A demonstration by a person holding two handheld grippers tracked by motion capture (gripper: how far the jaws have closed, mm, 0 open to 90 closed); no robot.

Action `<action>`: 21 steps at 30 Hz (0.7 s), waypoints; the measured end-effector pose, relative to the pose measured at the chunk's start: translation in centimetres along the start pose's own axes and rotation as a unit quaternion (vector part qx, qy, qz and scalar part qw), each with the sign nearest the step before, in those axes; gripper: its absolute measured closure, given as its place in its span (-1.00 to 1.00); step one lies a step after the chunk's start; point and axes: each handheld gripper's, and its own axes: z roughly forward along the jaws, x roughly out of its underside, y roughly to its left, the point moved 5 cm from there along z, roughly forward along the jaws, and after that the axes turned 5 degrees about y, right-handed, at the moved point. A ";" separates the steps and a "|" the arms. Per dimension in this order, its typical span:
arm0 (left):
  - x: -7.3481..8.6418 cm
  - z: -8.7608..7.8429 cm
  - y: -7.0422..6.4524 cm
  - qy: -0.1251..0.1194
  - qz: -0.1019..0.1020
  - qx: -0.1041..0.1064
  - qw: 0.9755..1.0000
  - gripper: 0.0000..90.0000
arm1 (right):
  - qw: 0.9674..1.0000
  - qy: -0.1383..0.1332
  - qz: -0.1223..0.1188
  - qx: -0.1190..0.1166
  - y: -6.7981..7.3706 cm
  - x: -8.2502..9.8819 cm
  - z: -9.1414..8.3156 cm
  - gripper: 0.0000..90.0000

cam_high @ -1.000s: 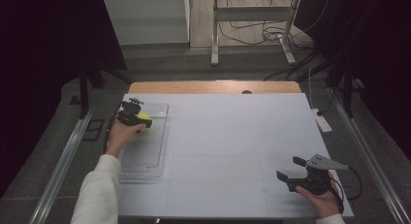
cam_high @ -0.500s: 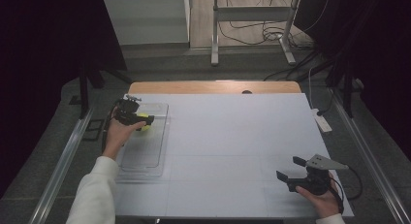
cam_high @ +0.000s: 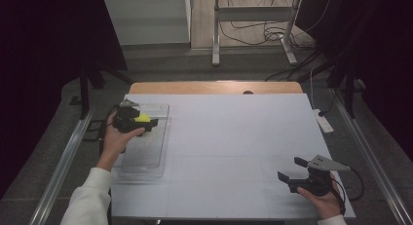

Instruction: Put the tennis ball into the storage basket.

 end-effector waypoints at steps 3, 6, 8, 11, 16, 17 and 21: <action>0.5 -0.9 -1.1 -0.017 0.010 0.017 1.000 -0.70 | 1.000 0.000 0.000 0.000 0.0 0.0 0.0 -0.78; 0.8 -1.3 -1.7 -0.022 0.020 0.016 0.999 -0.69 | 1.000 -0.001 0.000 0.000 0.0 0.0 0.0 -0.78; 1.2 -1.8 -2.4 -0.028 0.025 0.027 0.999 -0.69 | 1.000 -0.001 -0.001 0.000 0.1 -0.1 0.0 -0.79; 1.7 -2.3 -3.2 -0.034 0.029 0.037 0.998 -0.69 | 1.000 -0.002 -0.002 0.000 0.1 -0.1 0.0 -0.79; 2.7 -2.8 -4.1 -0.041 0.032 0.054 0.997 -0.69 | 1.000 -0.002 -0.002 0.001 0.0 -0.1 0.0 -0.79; 3.0 -2.9 -4.4 -0.043 0.034 0.058 0.997 -0.69 | 1.000 -0.003 -0.001 0.000 0.0 -0.2 0.0 -0.79; 3.8 -3.5 -5.3 -0.051 0.038 0.069 0.996 -0.69 | 1.000 -0.002 -0.001 0.001 0.0 -0.2 0.0 -0.79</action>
